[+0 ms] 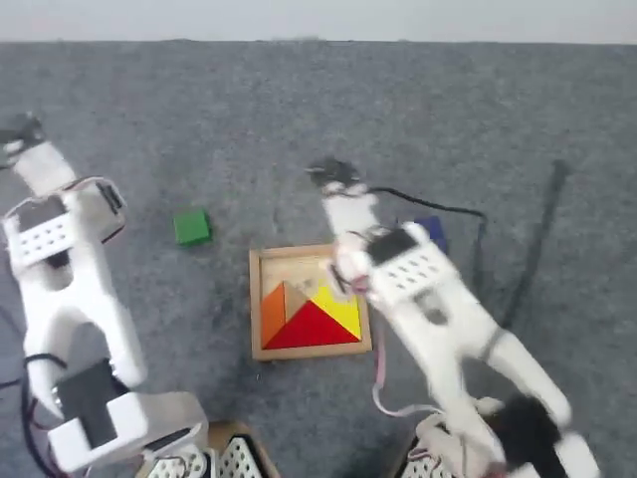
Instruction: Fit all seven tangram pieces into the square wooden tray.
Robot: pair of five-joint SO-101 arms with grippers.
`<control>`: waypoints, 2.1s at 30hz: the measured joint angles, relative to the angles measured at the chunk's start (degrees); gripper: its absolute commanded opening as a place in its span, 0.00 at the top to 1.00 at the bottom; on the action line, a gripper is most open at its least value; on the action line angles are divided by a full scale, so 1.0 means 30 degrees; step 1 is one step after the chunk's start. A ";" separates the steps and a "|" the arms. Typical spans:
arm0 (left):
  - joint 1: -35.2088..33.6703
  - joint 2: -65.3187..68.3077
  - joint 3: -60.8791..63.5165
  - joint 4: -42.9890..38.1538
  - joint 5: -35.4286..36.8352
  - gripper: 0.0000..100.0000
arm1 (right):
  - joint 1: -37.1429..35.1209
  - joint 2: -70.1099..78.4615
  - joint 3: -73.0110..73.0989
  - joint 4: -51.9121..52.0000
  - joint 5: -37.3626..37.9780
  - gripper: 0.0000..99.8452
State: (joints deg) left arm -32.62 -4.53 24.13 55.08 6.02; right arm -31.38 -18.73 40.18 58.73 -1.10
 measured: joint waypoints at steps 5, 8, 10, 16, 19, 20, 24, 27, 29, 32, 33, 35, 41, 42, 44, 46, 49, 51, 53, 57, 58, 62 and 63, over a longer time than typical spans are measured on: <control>0.2901 0.0000 -0.1612 0.5392 -0.1846 0.78 | 0.4103 -0.4864 0.4777 -0.0059 0.2667 0.96; 0.3868 0.0000 -0.1700 0.6535 -0.1905 0.78 | 0.6359 -0.6916 0.7033 -0.0147 0.3780 0.96; 0.4073 0.0000 -0.1700 0.6564 -0.1905 0.78 | 0.7766 -0.7678 0.8234 -0.0352 0.4396 0.96; 0.4249 0.2608 -0.3106 0.6388 -0.2051 0.77 | 1.0081 -0.8469 1.0696 -0.2110 0.5538 0.96; 0.4249 0.5568 -0.5011 0.6418 -0.2051 0.77 | 1.0168 -0.8557 1.1077 -0.2901 0.5597 0.96; 0.4249 0.6505 -0.5802 0.6535 -0.2051 0.77 | 1.0198 -0.8557 1.1223 -0.3077 0.5597 0.96; 0.4366 0.9612 -0.8938 0.7531 -0.2051 0.77 | 1.0198 -0.8586 1.1341 -0.3253 0.5656 0.96; 0.4689 1.1311 -1.0901 0.8264 -0.2022 0.77 | 1.0198 -0.8586 1.1341 -0.3282 0.5656 0.96; 0.4923 1.2337 -1.1839 0.8527 -0.1905 0.78 | 1.0198 -0.8586 1.1341 -0.3282 0.5656 0.96; 0.5392 1.3744 -1.2806 0.8762 -0.1553 0.78 | 1.0198 -0.8586 1.1341 -0.3282 0.5656 0.96; 0.5451 1.4066 -1.3128 0.8908 -0.1260 0.78 | 1.0198 -0.8586 1.1341 -0.3282 0.5656 0.96; 0.5421 1.4593 -1.3744 0.9231 -0.0821 0.78 | 1.0198 -0.8586 1.1341 -0.3282 0.5656 0.96; 0.5011 1.5179 -1.4740 0.9905 -0.0615 0.78 | 1.0198 -0.8586 1.1341 -0.3282 0.5656 0.96; 0.4864 1.5179 -1.4740 0.9905 -0.0703 0.79 | 1.0198 -0.8586 1.1341 -0.3282 0.5656 0.96; 0.4454 1.5267 -1.4740 0.9934 -0.0615 0.80 | 1.0198 -0.8586 1.1341 -0.3282 0.5656 0.96; 0.4249 1.5414 -1.4711 1.0022 -0.0615 0.80 | 1.0198 -0.8586 1.1341 -0.3282 0.5656 0.96; 0.4132 1.5443 -1.4711 1.0022 -0.0908 0.80 | 1.0198 -0.8586 1.1341 -0.3282 0.5656 0.96; 0.4132 1.5560 -1.4711 1.0022 -0.0967 0.80 | 1.0198 -0.8586 1.1341 -0.3282 0.5656 0.96; 0.4132 1.5560 -1.4652 0.9993 -0.0996 0.81 | 1.0198 -0.8586 1.1341 -0.3282 0.5656 0.96; 0.4308 1.5473 -1.4066 0.9963 -0.0996 0.88 | 1.0198 -0.8586 1.1341 -0.3282 0.5656 0.96; 0.4454 1.5355 -1.3890 0.9963 -0.0996 0.89 | 1.0198 -0.8586 1.1341 -0.3282 0.5656 0.96; 0.5099 1.5297 -1.3656 0.9934 -0.1641 0.91 | 1.0198 -0.8586 1.1341 -0.3282 0.5656 0.96; 0.5304 1.5238 -1.3656 0.9934 -0.1729 0.91 | 1.0198 -0.8586 1.1341 -0.3282 0.5656 0.96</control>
State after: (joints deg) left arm -16.70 41.19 -16.84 84.88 0.84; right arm -0.79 -44.48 74.20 48.88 15.87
